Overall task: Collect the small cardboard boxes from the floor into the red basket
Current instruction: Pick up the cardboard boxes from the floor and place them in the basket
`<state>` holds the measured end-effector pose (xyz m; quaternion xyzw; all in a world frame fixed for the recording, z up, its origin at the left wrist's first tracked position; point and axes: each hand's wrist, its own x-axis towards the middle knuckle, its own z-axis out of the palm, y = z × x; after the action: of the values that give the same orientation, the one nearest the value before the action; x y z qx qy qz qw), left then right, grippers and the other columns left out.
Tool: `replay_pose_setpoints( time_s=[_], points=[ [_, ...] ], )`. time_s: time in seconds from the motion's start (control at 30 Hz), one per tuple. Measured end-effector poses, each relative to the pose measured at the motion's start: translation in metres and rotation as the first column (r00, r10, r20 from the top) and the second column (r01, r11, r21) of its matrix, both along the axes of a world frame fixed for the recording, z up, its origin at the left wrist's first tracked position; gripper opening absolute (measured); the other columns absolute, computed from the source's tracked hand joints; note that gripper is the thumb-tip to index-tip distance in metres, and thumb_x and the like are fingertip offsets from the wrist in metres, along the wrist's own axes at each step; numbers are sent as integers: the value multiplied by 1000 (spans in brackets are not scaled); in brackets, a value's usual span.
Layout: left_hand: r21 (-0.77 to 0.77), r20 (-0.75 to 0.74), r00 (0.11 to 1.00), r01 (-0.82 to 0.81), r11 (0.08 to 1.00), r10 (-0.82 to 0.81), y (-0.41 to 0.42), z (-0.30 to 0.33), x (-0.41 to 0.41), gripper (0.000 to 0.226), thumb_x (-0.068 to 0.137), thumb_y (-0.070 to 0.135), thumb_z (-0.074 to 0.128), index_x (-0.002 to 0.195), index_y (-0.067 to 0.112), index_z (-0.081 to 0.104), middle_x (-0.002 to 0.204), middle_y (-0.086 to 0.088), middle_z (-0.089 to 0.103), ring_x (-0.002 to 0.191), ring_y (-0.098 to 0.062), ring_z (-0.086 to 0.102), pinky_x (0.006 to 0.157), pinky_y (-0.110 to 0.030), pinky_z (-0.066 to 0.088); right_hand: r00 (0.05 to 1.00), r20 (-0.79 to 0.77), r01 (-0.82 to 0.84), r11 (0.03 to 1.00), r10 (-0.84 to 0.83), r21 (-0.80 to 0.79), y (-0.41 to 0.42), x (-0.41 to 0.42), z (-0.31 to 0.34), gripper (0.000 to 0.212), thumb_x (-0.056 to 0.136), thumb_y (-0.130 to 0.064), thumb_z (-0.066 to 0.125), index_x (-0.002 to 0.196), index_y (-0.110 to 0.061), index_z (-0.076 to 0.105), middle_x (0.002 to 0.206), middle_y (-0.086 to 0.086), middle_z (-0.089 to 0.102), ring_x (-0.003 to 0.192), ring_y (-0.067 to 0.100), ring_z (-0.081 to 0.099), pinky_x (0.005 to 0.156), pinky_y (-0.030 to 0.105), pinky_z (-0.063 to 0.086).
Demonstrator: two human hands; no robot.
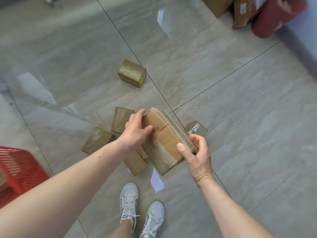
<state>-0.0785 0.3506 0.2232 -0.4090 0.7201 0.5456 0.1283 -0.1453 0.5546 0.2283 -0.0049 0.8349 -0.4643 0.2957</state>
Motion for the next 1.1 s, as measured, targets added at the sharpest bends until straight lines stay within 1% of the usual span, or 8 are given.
replay_pose_setpoints(
  time_s=[0.17,0.27,0.37,0.53,0.67,0.77,0.97,1.1],
  points=[
    [-45,0,994,-111,993,111,-19,36,35,46,90,32,59,134,32,48,123,3,38,127,-24,36,111,-43,34,998,-23,53,997,-55,-47,-34,3,30,59,58,-67,64,104,-31,61,125,2,54,116,13,57,100,34,48],
    [26,-29,971,-237,971,238,-23,51,64,44,81,38,63,124,37,54,120,-3,47,116,-23,50,96,-42,49,999,-39,16,998,-18,-56,-50,14,43,60,60,-68,65,108,-32,59,125,4,54,116,18,58,103,45,48],
    [110,-79,932,-344,932,353,-26,65,101,28,88,28,64,116,26,58,113,-8,61,90,-16,59,66,-26,47,998,-44,-34,998,32,-47,-65,32,54,65,63,-68,64,113,-28,54,129,11,54,116,23,58,101,42,49],
    [243,-83,873,-451,859,481,-35,83,181,25,95,35,56,119,39,52,110,-4,66,85,-14,59,79,-33,48,990,-11,-143,987,142,-76,-103,76,70,69,64,-69,60,118,-29,47,135,14,49,120,24,56,106,46,46],
    [371,-35,859,-463,805,511,-47,98,253,33,96,51,46,124,64,35,121,10,62,106,-16,59,94,-49,48,967,38,-248,964,253,-100,-139,124,75,73,62,-70,60,121,-28,46,137,14,47,123,28,54,107,49,45],
    [447,-61,792,-522,726,607,-57,103,306,38,97,48,47,129,61,33,119,16,61,99,-10,59,96,-44,46,940,52,-330,937,337,-115,-167,167,79,73,64,-69,60,122,-28,45,139,14,48,126,28,53,109,50,43],
    [442,-52,641,-673,593,766,-72,109,420,41,99,39,47,136,51,33,120,18,58,95,-9,58,87,-36,50,863,63,-497,865,500,-62,-217,277,86,79,76,-68,54,135,-17,42,140,10,44,127,21,49,113,43,38],
    [434,-35,552,-742,511,833,-81,111,509,42,101,33,45,140,46,33,123,14,57,93,-8,59,73,-28,50,846,92,-527,850,525,-6,-240,363,85,56,95,-51,55,129,-9,40,133,6,43,122,18,47,98,28,37]
  ],
)
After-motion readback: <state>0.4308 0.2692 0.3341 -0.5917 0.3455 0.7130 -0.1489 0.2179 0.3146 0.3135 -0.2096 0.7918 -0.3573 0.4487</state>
